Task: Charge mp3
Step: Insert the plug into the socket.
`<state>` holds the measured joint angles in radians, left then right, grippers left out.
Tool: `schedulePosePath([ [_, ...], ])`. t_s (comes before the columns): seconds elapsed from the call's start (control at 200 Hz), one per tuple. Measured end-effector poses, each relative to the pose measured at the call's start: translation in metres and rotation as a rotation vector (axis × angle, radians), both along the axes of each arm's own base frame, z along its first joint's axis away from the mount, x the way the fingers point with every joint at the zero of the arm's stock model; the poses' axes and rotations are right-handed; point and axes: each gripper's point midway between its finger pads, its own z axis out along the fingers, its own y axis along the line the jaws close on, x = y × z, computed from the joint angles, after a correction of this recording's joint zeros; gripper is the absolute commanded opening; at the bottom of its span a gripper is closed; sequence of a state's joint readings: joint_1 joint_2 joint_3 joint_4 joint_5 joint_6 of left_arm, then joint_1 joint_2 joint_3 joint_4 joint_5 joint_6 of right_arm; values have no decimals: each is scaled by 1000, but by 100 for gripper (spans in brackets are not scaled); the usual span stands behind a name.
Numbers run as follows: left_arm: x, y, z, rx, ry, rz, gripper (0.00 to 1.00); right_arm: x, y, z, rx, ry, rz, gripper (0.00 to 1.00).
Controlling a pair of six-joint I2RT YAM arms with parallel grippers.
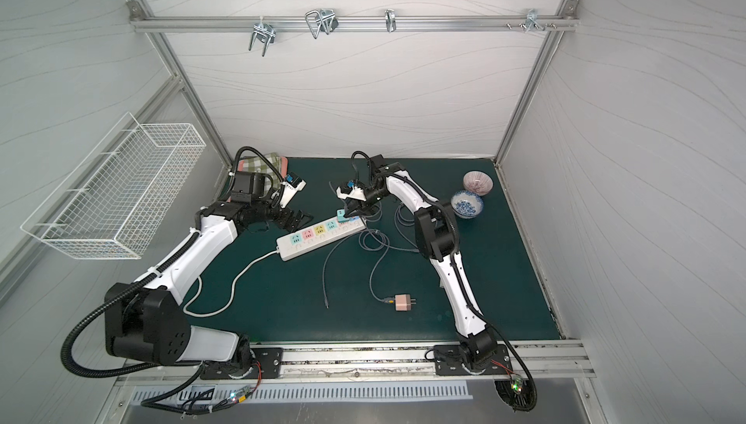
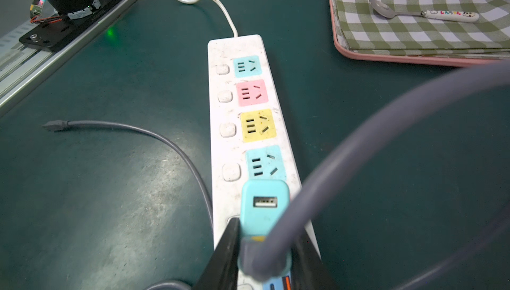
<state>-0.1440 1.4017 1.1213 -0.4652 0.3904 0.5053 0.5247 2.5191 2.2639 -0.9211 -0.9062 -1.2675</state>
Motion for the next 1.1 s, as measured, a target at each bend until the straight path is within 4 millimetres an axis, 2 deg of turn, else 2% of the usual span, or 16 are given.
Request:
schedulePosePath([
  [0.64, -22, -4, 14, -35, -36, -18, 95, -12, 10, -4, -54, -78, 38, 0],
  [0.86, -34, -3, 25, -43, -75, -21, 95, -12, 9, -6, -86, -73, 21, 0],
  [1.1, -38, -3, 26, -44, -82, -21, 95, -18, 6, -5, -121, -19, 3, 0],
])
